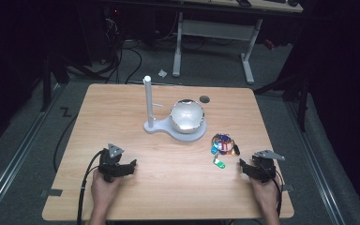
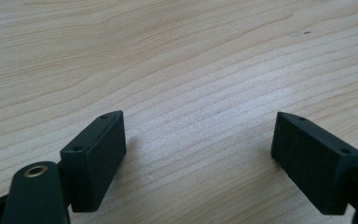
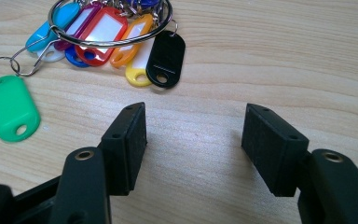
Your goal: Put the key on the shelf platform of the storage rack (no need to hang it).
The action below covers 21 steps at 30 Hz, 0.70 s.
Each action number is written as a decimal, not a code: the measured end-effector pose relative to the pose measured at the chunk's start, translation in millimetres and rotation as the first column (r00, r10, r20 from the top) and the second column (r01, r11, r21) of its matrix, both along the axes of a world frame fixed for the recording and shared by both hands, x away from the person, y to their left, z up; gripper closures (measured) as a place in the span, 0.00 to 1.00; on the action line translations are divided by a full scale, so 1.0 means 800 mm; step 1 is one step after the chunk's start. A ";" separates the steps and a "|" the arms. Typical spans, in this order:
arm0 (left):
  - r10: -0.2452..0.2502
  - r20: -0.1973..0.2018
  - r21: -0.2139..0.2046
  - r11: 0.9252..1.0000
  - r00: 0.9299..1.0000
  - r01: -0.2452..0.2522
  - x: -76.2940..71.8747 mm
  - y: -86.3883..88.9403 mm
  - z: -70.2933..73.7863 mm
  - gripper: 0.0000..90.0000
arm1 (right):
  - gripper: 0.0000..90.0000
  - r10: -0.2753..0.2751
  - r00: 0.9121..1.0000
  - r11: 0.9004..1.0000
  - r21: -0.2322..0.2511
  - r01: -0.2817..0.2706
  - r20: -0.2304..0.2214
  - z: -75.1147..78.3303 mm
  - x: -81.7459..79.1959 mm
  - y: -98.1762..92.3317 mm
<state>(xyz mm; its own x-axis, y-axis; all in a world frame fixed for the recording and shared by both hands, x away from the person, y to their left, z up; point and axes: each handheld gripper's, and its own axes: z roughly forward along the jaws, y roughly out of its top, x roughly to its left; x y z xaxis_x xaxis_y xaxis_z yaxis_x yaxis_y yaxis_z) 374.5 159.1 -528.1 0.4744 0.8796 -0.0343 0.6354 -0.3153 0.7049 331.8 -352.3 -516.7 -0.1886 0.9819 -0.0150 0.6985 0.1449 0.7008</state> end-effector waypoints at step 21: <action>0.000 0.000 -0.001 1.000 1.000 0.000 0.000 0.000 0.000 0.20 | 0.54 0.014 1.000 1.000 0.009 -0.014 -0.003 0.002 0.001 0.007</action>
